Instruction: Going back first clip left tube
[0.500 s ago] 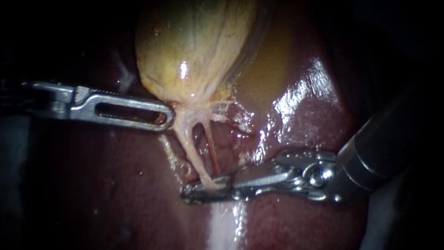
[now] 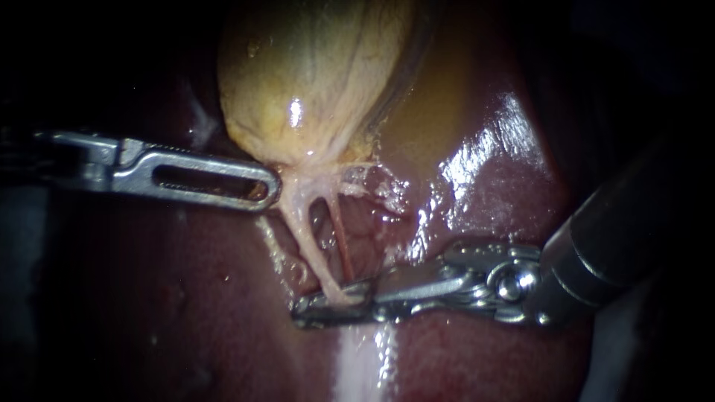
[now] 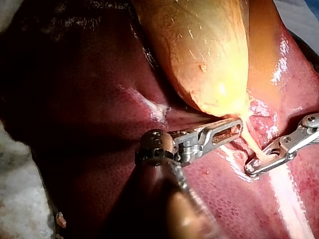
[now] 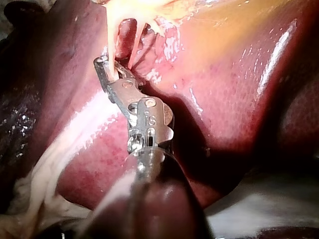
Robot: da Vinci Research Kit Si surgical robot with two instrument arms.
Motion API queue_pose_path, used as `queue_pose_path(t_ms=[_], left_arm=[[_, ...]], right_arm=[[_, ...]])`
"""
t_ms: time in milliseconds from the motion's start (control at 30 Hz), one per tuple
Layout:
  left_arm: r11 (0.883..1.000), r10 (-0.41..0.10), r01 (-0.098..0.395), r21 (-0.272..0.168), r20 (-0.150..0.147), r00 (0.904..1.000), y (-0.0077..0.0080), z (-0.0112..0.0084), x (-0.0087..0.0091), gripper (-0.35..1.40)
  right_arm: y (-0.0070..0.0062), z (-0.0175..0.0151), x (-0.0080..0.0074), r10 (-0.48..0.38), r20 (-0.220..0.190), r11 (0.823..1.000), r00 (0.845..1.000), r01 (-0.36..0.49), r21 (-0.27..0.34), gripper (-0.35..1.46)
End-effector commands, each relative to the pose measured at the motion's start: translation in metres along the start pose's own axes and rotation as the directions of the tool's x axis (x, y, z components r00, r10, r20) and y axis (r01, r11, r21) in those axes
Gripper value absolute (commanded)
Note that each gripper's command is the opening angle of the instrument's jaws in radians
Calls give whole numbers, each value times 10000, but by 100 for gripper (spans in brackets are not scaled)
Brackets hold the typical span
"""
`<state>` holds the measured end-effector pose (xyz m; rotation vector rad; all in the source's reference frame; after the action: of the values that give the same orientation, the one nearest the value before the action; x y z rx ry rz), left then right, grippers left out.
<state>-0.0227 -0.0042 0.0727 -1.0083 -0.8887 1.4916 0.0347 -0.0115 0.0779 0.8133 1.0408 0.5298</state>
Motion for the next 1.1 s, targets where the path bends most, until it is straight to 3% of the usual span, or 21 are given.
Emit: queue_pose_path(t_ms=[33,133,300,467,833,1100], left_arm=[[10000,0,0,-1,0,10000,0,0,0,-35],[10000,1,-1,-3,2,10000,0,-1,0,-35],[10000,1,-1,-2,2,10000,0,-1,0,-35],[10000,1,-1,-2,2,10000,0,-1,0,-35],[10000,2,-2,-6,7,10000,0,-2,-1,-35],[10000,3,-3,-9,9,10000,0,-3,-1,-35]], right_arm=[[0,1,0,-228,-181,9997,9996,229,60,17],[1,3,5,-916,-326,9958,9953,919,53,40],[2,2,11,-1762,-486,9824,9832,1725,-715,49],[2,-6,19,-2038,-480,9767,9778,1997,-785,49],[-9,-32,18,-2134,-442,9761,9760,2110,-520,50],[-21,-83,35,-2978,-403,9544,9538,2966,-350,50]])
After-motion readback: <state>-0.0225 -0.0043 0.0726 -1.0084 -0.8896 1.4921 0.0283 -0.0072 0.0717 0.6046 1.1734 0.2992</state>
